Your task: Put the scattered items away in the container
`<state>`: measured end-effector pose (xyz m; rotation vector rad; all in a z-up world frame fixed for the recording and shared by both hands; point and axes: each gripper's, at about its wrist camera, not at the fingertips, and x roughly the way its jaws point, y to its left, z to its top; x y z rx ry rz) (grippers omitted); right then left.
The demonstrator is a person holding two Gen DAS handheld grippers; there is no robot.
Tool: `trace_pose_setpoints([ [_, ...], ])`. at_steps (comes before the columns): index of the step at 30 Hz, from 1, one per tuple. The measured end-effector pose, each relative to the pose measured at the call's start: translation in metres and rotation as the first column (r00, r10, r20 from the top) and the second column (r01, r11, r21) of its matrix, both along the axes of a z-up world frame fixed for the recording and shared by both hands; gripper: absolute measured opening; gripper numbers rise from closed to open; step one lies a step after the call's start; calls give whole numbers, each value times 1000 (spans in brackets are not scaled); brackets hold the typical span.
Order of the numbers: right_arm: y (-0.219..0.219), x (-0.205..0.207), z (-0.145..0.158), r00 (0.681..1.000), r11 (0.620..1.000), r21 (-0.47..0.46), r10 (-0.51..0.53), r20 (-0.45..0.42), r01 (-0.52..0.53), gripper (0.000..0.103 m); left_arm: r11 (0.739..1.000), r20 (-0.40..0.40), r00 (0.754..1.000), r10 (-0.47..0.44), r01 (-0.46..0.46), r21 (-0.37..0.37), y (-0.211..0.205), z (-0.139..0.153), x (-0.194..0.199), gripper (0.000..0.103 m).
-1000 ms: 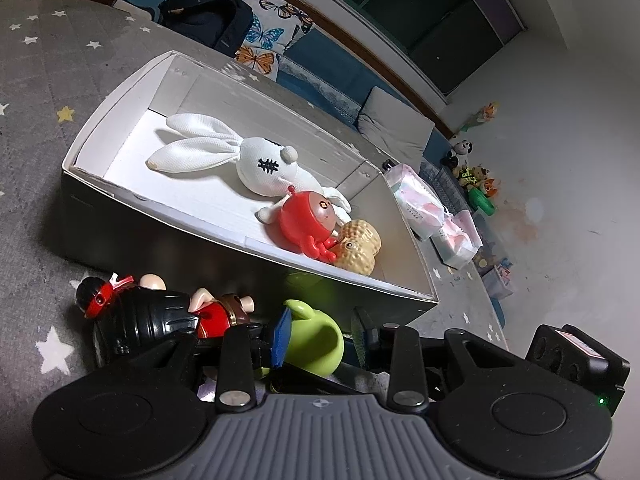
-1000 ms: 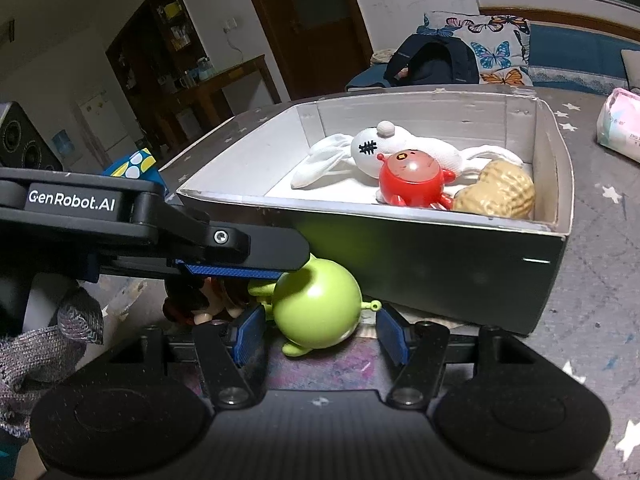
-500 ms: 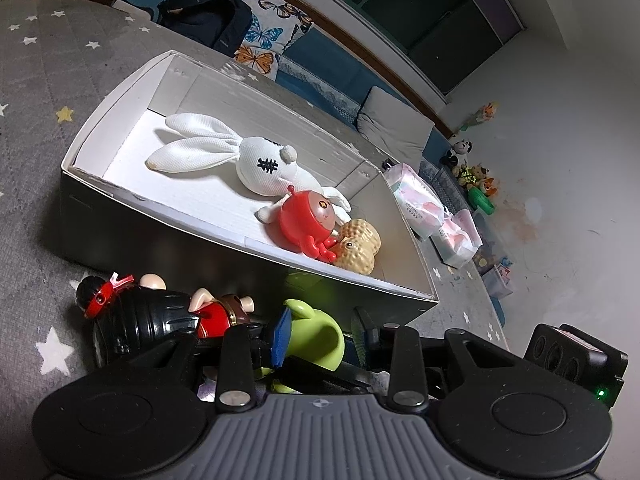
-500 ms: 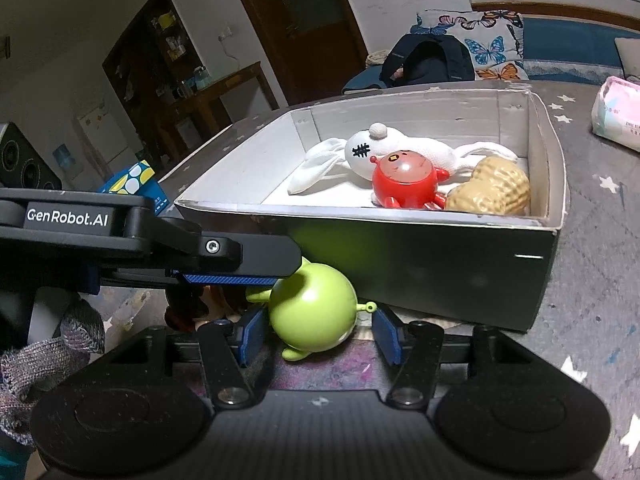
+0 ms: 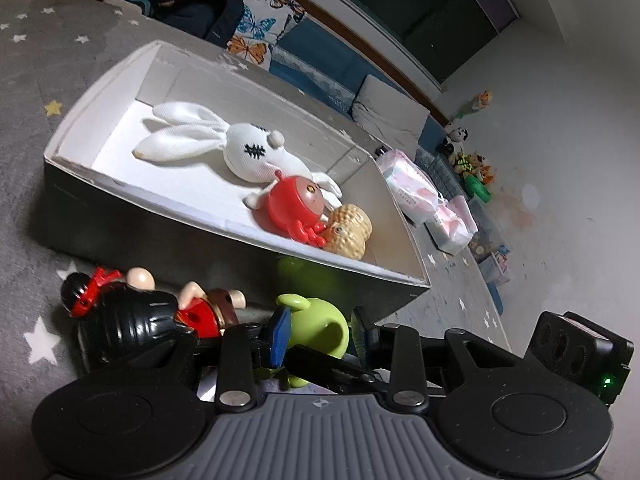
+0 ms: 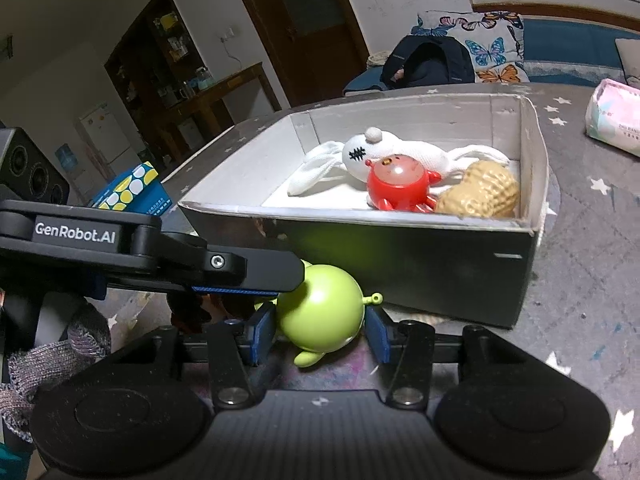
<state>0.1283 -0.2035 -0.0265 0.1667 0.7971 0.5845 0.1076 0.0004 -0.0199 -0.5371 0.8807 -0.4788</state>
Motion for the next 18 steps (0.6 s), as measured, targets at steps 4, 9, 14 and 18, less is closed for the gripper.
trace_pose_setpoints([
  [4, -3, -3, -1, 1000, 1000, 1, 2, 0, -2, 49, 1000, 2, 1000, -6, 6, 2, -2, 0, -1, 35],
  [9, -4, -5, 0, 1000, 1000, -8, 8, 1, -8, 49, 1000, 3, 1000, -5, 5, 6, -4, -1, -2, 35],
  [14, -4, -6, -1, 1000, 1000, -1, 3, -1, -3, 50, 1000, -1, 1000, 3, -3, 8, -3, -2, -1, 35],
  [18, -4, -4, -2, 1000, 1000, 13, -11, -5, 11, 50, 1000, -9, 1000, 7, -7, 8, -2, -4, 0, 35],
])
